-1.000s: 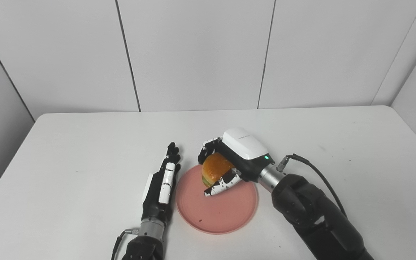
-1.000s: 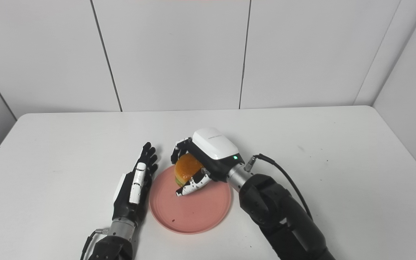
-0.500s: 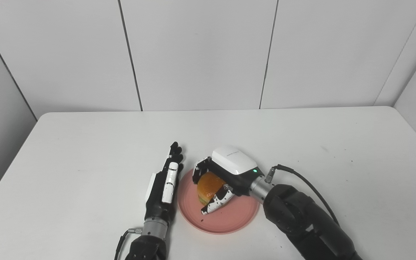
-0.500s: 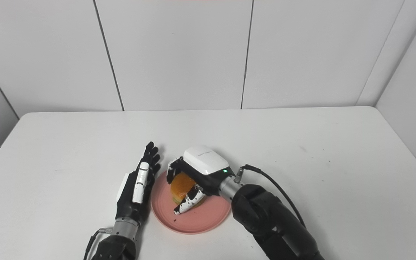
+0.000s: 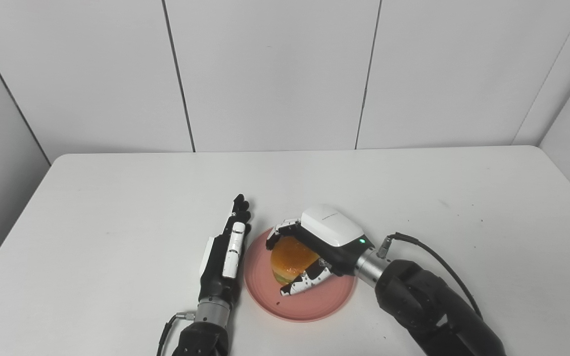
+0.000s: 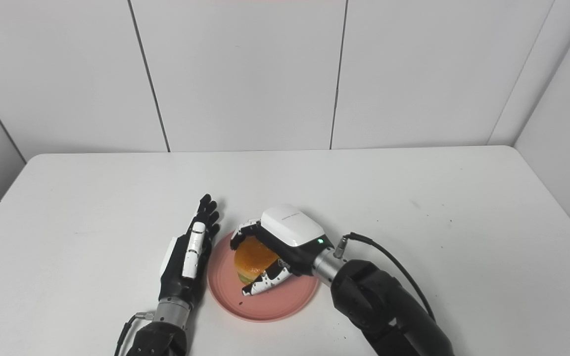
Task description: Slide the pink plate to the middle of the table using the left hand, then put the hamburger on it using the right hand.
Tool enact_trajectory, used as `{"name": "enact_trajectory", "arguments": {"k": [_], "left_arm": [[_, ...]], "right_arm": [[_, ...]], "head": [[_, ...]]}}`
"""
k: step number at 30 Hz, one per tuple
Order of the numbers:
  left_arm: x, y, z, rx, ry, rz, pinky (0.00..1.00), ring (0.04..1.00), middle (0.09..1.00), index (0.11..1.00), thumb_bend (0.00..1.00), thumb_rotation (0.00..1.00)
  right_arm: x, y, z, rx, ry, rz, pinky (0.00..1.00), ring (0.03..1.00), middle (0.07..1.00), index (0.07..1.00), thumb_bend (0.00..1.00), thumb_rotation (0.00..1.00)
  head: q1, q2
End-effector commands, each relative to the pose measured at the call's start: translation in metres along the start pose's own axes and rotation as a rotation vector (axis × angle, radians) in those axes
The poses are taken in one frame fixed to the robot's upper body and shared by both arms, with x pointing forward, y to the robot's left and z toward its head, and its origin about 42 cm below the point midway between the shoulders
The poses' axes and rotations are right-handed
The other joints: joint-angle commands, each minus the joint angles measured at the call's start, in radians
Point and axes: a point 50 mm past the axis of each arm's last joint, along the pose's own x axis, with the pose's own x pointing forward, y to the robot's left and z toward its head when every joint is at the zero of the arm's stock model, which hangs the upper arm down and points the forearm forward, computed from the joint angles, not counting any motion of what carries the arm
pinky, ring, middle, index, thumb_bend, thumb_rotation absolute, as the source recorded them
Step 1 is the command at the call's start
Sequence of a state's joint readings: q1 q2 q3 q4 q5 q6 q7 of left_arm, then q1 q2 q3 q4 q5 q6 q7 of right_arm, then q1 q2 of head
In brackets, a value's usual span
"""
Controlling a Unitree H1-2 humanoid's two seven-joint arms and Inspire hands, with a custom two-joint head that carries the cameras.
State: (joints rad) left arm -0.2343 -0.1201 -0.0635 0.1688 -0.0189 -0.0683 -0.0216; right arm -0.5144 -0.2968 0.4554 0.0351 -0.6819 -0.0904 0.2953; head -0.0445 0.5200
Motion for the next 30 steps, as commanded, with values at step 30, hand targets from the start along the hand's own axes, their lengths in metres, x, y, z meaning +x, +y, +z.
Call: {"name": "enact_trajectory", "arguments": {"k": [30], "left_arm": [[-0.021,0.011,-0.03,-0.005,0.096,0.062,1.0,1.0,1.0,1.0,0.55,1.0]], "right_arm": [[-0.049,0.01,-0.022,0.405,0.04,-0.375,0.93,0.997,1.0,1.0,0.75,1.0]], "head": [[-0.005,0.007]]}}
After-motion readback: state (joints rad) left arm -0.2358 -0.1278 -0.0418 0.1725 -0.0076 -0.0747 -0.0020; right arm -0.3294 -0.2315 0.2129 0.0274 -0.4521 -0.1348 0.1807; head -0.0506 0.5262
